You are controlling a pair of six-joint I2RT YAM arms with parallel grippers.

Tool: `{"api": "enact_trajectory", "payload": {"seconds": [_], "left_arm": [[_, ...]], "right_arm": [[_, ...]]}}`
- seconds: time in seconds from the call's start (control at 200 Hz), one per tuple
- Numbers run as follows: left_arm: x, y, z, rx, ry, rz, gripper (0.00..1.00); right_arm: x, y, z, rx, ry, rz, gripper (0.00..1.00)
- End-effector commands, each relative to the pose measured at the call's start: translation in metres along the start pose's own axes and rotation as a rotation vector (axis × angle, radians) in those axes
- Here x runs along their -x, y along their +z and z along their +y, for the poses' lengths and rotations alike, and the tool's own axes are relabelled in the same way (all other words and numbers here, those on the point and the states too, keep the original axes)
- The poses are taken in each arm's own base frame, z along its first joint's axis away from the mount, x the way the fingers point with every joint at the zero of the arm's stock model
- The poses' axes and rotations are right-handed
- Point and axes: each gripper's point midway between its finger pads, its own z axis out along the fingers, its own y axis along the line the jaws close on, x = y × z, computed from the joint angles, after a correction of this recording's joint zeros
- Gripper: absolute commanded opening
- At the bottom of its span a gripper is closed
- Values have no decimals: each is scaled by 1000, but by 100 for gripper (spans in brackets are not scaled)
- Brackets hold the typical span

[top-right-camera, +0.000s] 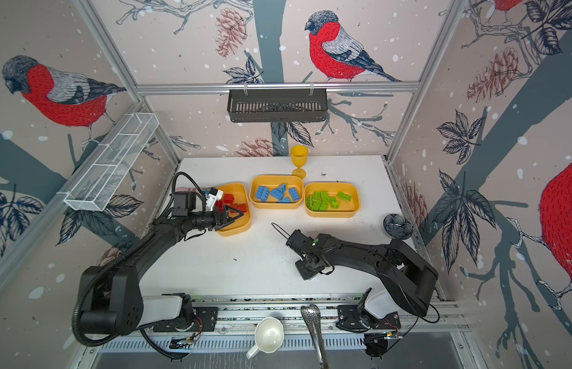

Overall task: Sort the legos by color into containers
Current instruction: 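Lower the right gripper onto the last blue brick and grasp it, then carry the blue brick with the right gripper and drop it into the middle bin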

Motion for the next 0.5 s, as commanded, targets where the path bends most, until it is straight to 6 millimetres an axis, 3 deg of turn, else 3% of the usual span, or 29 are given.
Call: {"api": "enact_trajectory", "payload": {"seconds": [0.0,0.17,0.25,0.495], "left_arm": [[3,0,-7,-26,32,-4,92],[6,-1,-11,-33,38,-9,92],[8,-2,-13,-37,43,-15,92],[15,-6,-23,-55,54,-40,92]], "right_arm": [[12,-11,-2,-30,-5,-19,31],[56,-51,-13,-13,45,-136,28],[83,-75,-30,-60,52,-204,28],[187,-123,-82,-47,139,-400,27]]}}
